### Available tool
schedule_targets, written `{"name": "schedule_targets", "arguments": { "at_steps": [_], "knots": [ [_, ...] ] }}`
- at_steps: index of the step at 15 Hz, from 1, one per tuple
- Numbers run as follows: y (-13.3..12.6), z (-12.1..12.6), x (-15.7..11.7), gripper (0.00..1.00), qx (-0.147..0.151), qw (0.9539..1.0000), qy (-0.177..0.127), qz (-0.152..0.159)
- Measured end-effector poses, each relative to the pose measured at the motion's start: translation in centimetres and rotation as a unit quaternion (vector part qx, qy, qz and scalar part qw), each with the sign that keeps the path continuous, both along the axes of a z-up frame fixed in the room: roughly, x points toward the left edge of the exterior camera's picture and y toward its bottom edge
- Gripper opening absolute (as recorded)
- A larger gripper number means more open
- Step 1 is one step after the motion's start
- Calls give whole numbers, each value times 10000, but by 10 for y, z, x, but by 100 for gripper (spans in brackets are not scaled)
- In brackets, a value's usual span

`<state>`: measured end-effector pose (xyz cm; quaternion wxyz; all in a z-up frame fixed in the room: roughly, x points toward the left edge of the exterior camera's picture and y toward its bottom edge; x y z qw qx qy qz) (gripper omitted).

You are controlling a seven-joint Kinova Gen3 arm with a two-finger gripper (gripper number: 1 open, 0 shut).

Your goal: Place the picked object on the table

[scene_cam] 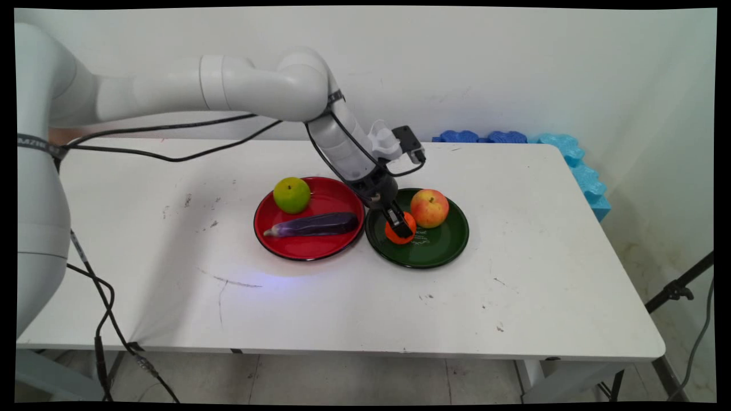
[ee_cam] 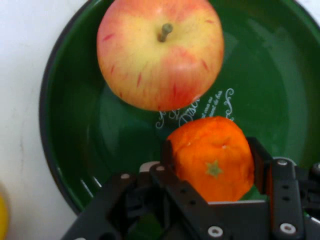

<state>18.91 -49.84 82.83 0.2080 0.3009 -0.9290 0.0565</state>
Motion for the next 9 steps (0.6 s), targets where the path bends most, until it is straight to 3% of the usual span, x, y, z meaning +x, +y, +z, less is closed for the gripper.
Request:
{"name": "schedule_targets", "arguments": {
  "at_steps": [9],
  "knots": [
    [60, 109, 12, 0, -332, 9967, 416, -610]
  ]
}}
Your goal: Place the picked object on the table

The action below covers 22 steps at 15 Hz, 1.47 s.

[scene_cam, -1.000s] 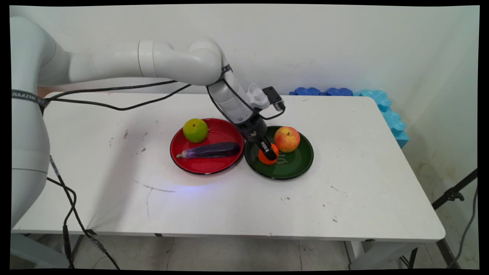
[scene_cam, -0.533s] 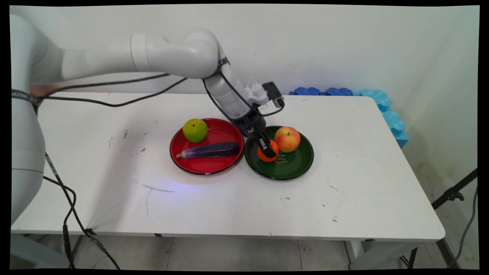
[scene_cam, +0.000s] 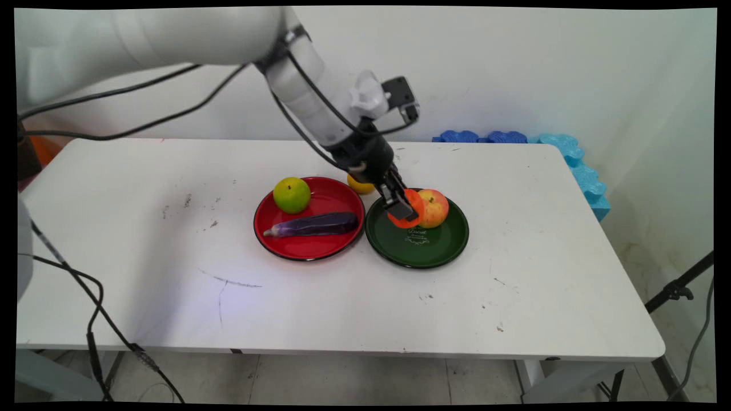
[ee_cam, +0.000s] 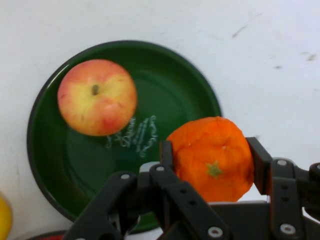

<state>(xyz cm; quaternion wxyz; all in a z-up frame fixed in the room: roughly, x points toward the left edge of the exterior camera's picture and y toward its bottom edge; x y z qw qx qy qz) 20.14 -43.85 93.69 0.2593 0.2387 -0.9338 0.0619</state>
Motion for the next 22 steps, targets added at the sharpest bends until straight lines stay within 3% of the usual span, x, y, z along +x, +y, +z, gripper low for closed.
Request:
{"name": "schedule_targets", "arguments": {
  "at_steps": [3, 7, 12, 22],
  "knots": [
    [30, 17, 13, 0, -43, 9997, 95, -233],
    [62, 12, 29, 0, -84, 9989, 66, -459],
    [83, -26, 42, 0, -147, 9981, -82, -596],
    [89, -105, 43, 0, -139, 9971, -214, -716]
  ]
}}
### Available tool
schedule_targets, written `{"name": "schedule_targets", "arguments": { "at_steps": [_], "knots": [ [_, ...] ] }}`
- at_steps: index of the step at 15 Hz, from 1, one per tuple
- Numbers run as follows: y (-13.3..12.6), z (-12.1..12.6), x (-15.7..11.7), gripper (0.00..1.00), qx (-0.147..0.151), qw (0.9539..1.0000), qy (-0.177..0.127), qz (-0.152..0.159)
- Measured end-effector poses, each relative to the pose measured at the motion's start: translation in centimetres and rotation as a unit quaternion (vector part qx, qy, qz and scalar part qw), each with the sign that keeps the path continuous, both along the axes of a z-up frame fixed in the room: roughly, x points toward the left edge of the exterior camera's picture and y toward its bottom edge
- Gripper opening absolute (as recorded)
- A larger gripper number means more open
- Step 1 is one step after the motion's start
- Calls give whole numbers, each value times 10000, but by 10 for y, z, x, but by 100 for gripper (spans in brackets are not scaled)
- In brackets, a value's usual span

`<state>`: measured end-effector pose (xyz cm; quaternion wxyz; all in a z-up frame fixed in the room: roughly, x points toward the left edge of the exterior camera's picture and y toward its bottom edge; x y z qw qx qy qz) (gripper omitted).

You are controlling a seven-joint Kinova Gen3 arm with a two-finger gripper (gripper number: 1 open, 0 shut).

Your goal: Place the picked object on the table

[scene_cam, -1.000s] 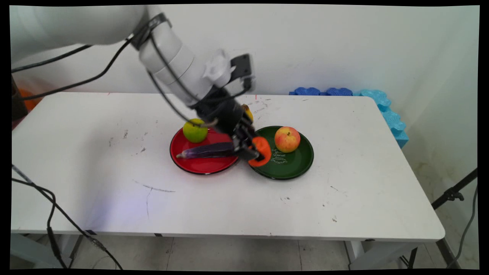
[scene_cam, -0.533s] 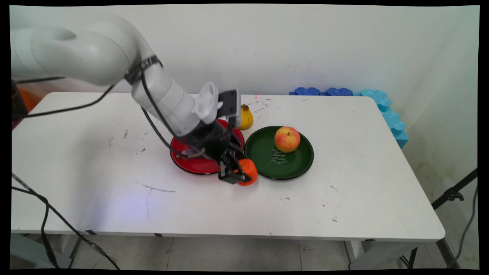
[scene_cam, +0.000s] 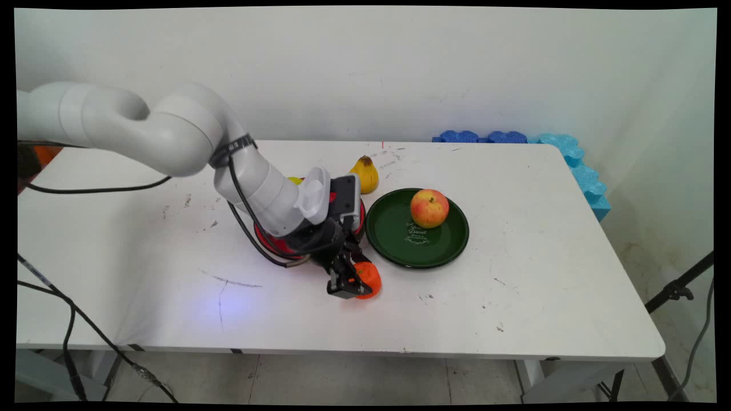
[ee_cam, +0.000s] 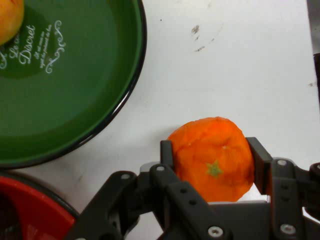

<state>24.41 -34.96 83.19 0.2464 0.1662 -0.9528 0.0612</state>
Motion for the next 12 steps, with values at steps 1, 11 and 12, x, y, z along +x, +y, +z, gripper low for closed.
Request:
{"name": "schedule_targets", "arguments": {
  "at_steps": [1, 11, 12],
  "knots": [
    [0, -4, 0, 0, -10, 10000, -3, -11],
    [-2, -28, -4, 100, -124, 9998, 75, -116],
    [-1, -26, -4, 100, -132, 9998, 108, -125]
  ]
}}
